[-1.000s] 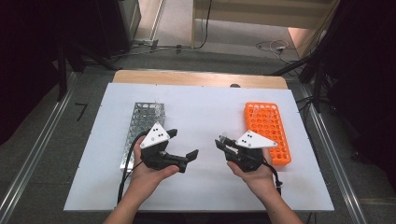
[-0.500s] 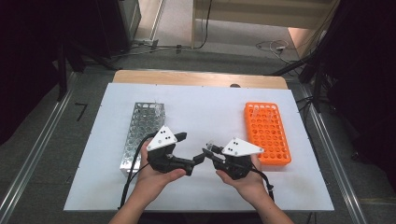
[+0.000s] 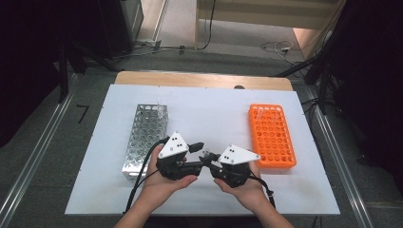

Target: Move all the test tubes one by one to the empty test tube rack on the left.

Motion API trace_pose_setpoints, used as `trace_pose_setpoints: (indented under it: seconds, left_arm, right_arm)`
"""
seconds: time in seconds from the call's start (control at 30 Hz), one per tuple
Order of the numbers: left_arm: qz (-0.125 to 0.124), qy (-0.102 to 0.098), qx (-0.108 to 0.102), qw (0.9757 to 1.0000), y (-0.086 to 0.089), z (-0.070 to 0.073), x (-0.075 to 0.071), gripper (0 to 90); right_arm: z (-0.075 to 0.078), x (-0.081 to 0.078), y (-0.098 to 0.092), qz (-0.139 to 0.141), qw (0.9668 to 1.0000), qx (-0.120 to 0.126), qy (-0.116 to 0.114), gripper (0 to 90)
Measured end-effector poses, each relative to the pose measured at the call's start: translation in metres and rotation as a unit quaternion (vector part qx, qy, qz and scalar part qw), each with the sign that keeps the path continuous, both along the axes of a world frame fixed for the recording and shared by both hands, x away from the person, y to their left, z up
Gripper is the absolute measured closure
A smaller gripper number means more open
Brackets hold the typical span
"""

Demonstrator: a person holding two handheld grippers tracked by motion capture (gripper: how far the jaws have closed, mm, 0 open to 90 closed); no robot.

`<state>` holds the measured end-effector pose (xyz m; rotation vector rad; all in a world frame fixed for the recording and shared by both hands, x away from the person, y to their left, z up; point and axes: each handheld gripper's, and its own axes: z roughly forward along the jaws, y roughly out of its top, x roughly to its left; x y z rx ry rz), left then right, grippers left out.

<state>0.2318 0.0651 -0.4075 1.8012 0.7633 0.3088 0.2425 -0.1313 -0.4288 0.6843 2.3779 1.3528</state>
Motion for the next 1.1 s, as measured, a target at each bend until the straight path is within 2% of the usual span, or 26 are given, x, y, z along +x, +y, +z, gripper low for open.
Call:
trace_pose_setpoints:
  seconds: [0.43, 0.73, 0.97, 1.1]
  left_arm:
    - [-0.007, -0.018, 0.006, 0.9998, -0.0009, 0.0011, -0.0033, 70.0]
    - [-0.001, -0.03, 0.011, 0.9995, -0.0008, 0.0015, -0.0042, 72.9]
    - [0.003, -0.027, -0.001, 0.9996, 0.0027, 0.0022, -0.0016, 74.6]
    - [0.005, -0.026, -0.005, 0.9996, 0.0037, 0.0025, 0.0003, 74.7]
  right_arm:
    - [-0.0001, -0.0022, 0.0028, 0.006, 1.0, -0.001, 0.002, 73.9]
    - [0.0004, -0.0019, 0.0021, 0.007, 1.0, 0.001, 0.003, 73.9]
    - [0.001, -0.0008, 0.0009, 0.009, 0.9999, 0.008, 0.004, 73.6]
    - [0.0016, 0.0016, -0.0017, 0.012, 0.9997, 0.016, 0.014, 70.9]
